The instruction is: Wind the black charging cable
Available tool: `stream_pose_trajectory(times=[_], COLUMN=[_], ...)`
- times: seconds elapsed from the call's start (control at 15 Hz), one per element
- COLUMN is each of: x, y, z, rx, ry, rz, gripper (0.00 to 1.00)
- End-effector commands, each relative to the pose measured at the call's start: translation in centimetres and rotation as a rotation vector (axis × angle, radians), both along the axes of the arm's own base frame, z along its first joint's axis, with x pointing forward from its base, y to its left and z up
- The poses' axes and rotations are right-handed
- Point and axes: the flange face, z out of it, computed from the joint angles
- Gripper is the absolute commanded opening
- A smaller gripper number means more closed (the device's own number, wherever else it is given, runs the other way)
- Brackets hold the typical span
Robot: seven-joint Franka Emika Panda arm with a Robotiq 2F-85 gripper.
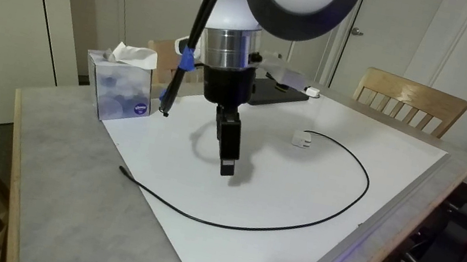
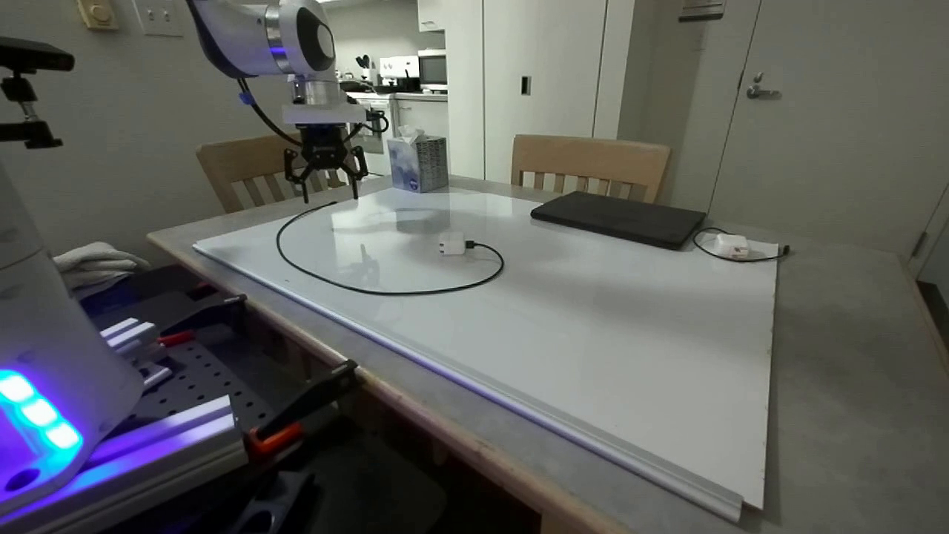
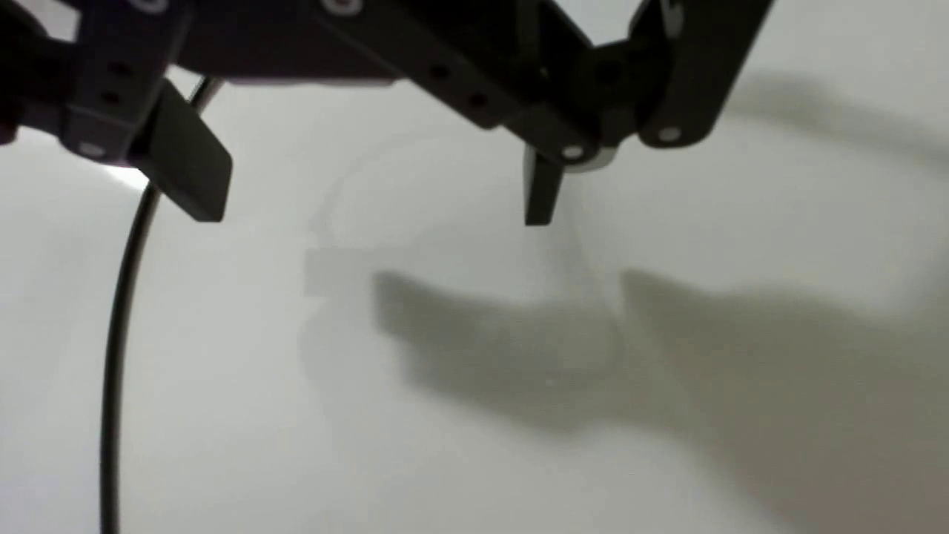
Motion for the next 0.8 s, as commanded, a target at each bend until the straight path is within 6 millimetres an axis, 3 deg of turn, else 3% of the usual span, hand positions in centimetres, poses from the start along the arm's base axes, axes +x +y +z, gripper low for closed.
stream_pose_trajectory(times=[0.0, 0.27, 0.33, 0.73], x=[1.3, 3.0, 2.0, 2.0], y=[0.5, 1.3, 0.6, 1.6], z=[0.2, 0.1, 0.7, 0.6], rx=[0.055, 0.078, 0.075, 0.056], ry=[-0.108, -0.137, -0.122, -0.137], rz=[-0.092, -0.115, -0.117, -0.169], gripper=[1.0, 1.0, 1.0, 1.0])
